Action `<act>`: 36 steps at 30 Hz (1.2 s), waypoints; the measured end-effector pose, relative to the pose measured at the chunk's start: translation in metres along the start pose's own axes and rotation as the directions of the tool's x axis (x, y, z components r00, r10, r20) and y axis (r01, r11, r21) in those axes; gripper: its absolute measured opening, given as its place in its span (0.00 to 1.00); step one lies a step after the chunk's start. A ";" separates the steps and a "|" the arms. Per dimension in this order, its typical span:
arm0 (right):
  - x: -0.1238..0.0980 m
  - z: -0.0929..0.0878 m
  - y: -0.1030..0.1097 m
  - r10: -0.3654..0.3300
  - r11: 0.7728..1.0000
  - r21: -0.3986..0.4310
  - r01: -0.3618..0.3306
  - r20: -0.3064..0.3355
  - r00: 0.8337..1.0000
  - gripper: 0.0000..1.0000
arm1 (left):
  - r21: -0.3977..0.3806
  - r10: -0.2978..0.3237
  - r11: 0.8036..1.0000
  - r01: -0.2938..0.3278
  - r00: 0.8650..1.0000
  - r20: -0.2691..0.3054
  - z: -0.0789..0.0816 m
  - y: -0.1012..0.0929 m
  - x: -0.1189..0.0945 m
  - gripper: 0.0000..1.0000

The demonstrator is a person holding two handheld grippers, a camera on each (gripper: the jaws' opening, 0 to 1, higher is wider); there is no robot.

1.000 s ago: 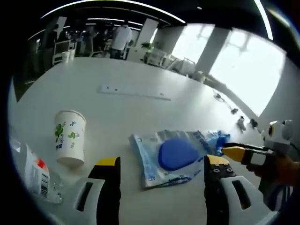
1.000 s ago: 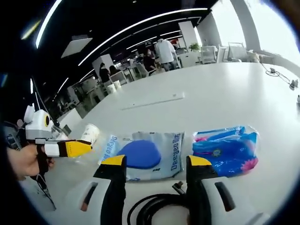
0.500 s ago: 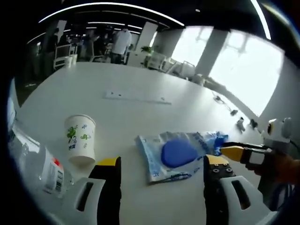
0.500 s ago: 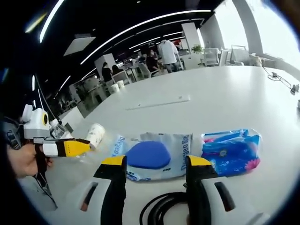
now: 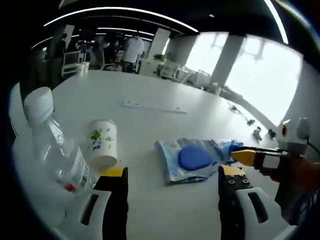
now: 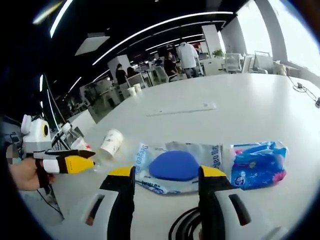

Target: Arrange the tabletop items into an orderly group along one side of the table until the central work area is clear of visible clutter.

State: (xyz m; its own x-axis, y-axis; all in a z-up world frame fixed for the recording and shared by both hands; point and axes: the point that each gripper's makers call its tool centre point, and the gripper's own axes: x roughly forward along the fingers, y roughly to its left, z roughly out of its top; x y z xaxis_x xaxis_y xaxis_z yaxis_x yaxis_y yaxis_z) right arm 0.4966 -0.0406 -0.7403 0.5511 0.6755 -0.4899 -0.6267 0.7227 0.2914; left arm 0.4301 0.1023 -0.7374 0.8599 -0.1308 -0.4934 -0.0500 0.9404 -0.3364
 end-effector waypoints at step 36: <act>0.043 0.014 0.143 0.252 0.960 -0.118 -0.255 -0.036 0.967 0.47 | -0.128 0.142 0.983 -0.131 0.986 0.085 -0.012 0.113 -0.131 0.64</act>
State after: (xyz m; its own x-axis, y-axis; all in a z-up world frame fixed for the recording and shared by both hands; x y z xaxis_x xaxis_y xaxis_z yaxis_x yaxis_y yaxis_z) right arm 0.4383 0.0933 -0.7084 0.3551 0.8300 -0.4301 -0.8068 0.5045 0.3074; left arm 0.3061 0.2224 -0.7205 0.8841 0.0313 -0.4663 -0.2264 0.9016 -0.3687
